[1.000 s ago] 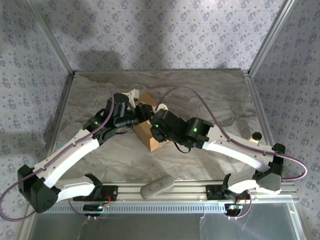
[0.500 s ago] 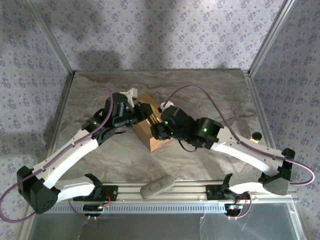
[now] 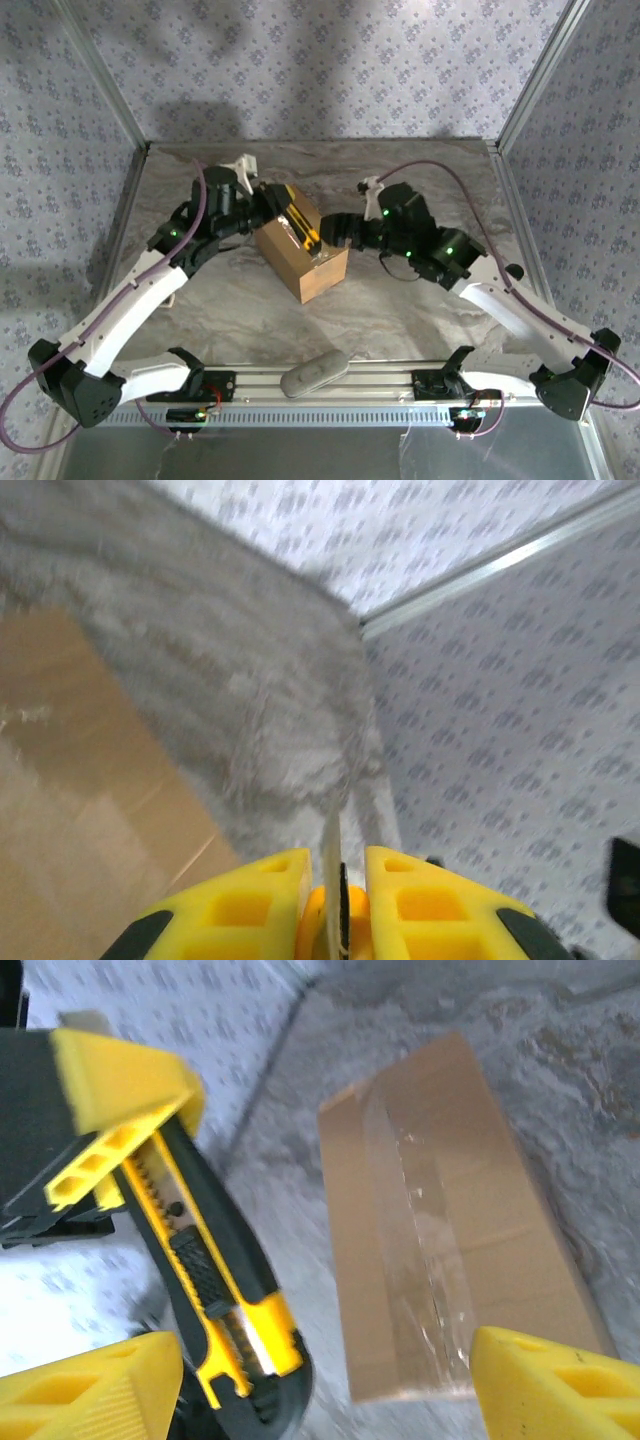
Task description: Unpack the express box
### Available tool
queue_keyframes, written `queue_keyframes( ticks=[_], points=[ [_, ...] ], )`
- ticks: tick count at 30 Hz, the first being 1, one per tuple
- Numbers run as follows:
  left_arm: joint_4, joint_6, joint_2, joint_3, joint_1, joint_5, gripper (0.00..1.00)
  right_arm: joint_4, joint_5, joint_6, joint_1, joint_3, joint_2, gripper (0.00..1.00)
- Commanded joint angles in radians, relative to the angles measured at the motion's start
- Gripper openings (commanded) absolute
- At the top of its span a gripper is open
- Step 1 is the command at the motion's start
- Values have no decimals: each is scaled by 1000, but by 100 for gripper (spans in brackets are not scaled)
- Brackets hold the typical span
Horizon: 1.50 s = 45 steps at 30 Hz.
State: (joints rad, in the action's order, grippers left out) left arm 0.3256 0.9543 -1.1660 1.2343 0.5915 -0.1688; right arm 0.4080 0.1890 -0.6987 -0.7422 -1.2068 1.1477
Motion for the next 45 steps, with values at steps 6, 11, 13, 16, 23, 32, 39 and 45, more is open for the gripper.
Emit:
queue_keyframes(
  ticks=[6,11,13,16,23,32,39,45],
  points=[
    [-20,-6,-113,251,-56,23,0,-323,384,-206,199,-47,27,77],
    [-36,27,-194,363,-70,60,0,-395,430,-232,243,-103,64,77],
    [-59,41,-208,381,-76,79,0,-427,463,-248,261,-112,87,77],
    [-130,79,-222,382,-78,102,0,-488,480,-289,285,-114,118,76],
    [-188,107,-264,447,-84,143,0,-620,511,-365,321,-156,171,81],
    [-275,187,-282,451,-83,173,0,-684,495,-410,352,-202,210,83],
    [-303,220,-289,489,-61,272,0,-812,482,-481,349,-237,292,83],
    [-318,233,-305,528,-29,329,0,-845,464,-506,337,-296,346,84]
  ],
)
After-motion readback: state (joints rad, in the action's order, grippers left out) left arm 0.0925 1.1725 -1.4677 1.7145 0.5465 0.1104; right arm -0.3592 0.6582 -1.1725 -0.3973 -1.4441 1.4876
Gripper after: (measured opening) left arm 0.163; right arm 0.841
